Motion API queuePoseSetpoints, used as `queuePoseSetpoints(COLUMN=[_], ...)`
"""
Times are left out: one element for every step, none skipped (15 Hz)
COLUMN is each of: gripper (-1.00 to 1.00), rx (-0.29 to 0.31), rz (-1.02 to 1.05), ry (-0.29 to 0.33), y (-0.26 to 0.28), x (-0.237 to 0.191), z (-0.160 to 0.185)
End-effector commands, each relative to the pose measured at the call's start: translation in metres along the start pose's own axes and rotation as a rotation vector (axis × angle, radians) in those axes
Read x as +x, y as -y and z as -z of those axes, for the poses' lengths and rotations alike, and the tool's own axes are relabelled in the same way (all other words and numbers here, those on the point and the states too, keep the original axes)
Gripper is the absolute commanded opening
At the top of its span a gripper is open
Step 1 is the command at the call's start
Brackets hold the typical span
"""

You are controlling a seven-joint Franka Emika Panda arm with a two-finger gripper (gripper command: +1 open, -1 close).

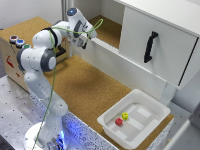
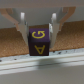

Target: Put the grasped purple block inside the left cabinet

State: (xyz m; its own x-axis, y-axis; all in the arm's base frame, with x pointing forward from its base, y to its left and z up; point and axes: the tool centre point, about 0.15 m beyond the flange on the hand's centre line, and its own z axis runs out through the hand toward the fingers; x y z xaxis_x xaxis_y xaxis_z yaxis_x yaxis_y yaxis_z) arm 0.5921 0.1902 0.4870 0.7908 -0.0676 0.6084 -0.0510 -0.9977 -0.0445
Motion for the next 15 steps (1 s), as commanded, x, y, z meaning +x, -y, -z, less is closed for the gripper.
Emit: queuePoseSetpoints(gripper=[-1.00, -1.00, -1.00, -1.00, -1.00, -1.00, -1.00, -1.00, 1.00, 1.00, 1.00, 1.00, 1.00, 1.00, 1.00], rx=[-0.205, -0.223, -0.224, -0.235, -0.236, -0.236, -0.231, -0.225, -0.215, -0.202, -0.195, -0.190, -0.191, -0.188, -0.183], rz=[0.005, 0.014, 0.015, 0.025, 0.032, 0.028, 0.025, 0.017, 0.006, 0.000, -0.004, -0.001, 0.001, -0.001, -0.002], ry=[0.057, 0.046, 0.048, 0.045, 0.047, 0.041, 0.042, 0.040, 0.042, 0.037, 0.023, 0.010, 0.002, -0.008, -0.022], y=[0.018, 0.017, 0.015, 0.014, 0.013, 0.013, 0.012, 0.010, 0.009, 0.008, 0.009, 0.007, 0.005, 0.003, 0.001], x=[0.042, 0.045, 0.048, 0.050, 0.052, 0.052, 0.051, 0.050, 0.047, 0.043, 0.039, 0.034, 0.031, 0.030, 0.028], z=[-0.044, -0.050, -0.055, -0.058, -0.061, -0.061, -0.060, -0.058, -0.054, -0.048, -0.043, -0.036, -0.031, -0.025, -0.017])
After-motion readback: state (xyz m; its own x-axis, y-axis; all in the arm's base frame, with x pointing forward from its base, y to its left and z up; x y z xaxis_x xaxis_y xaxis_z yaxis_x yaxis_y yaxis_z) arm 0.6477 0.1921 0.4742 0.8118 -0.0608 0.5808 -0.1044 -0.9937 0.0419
